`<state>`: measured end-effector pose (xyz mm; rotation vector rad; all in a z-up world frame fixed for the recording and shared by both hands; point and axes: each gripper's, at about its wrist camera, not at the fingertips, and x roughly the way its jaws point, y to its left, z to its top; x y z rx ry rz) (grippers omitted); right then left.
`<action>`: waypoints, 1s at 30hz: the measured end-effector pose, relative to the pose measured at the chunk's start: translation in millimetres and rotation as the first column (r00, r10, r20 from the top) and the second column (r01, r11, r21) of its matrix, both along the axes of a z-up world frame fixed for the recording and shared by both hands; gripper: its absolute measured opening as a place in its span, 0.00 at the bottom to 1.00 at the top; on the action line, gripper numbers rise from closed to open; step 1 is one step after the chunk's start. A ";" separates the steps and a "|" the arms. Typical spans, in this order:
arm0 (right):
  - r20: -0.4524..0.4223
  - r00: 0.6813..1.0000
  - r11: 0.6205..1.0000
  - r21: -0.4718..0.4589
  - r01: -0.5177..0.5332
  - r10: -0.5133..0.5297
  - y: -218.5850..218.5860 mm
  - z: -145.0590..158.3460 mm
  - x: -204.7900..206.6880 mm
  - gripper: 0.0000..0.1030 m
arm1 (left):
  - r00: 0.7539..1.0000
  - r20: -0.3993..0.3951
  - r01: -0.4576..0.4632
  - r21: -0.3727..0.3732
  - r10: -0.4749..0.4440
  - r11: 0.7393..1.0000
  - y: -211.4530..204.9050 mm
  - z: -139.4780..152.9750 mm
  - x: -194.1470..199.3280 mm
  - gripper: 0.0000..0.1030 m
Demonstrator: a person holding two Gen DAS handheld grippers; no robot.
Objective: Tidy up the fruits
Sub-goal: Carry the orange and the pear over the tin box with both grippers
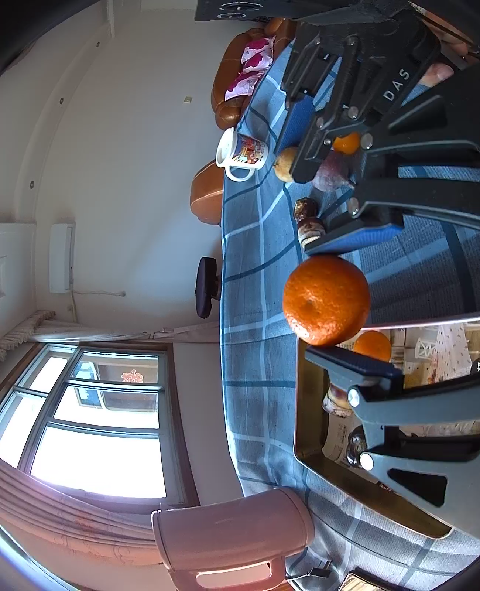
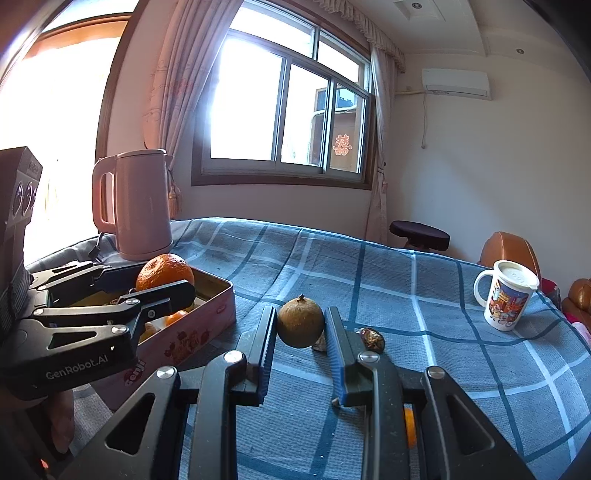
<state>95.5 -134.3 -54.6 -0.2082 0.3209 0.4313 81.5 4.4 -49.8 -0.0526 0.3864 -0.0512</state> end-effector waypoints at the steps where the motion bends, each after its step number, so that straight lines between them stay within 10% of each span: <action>1: 0.000 1.000 1.000 -0.002 -0.004 0.004 1.6 -0.4 0.4 0.27 | 1.000 0.000 -0.003 -0.001 0.003 1.000 1.6 0.1 -0.5 0.49; 30: -0.009 0.992 0.991 -0.056 -0.125 0.125 60.6 -4.6 -0.1 0.27 | 0.994 -0.019 -0.109 -0.041 0.109 0.993 57.9 -2.7 -11.4 0.49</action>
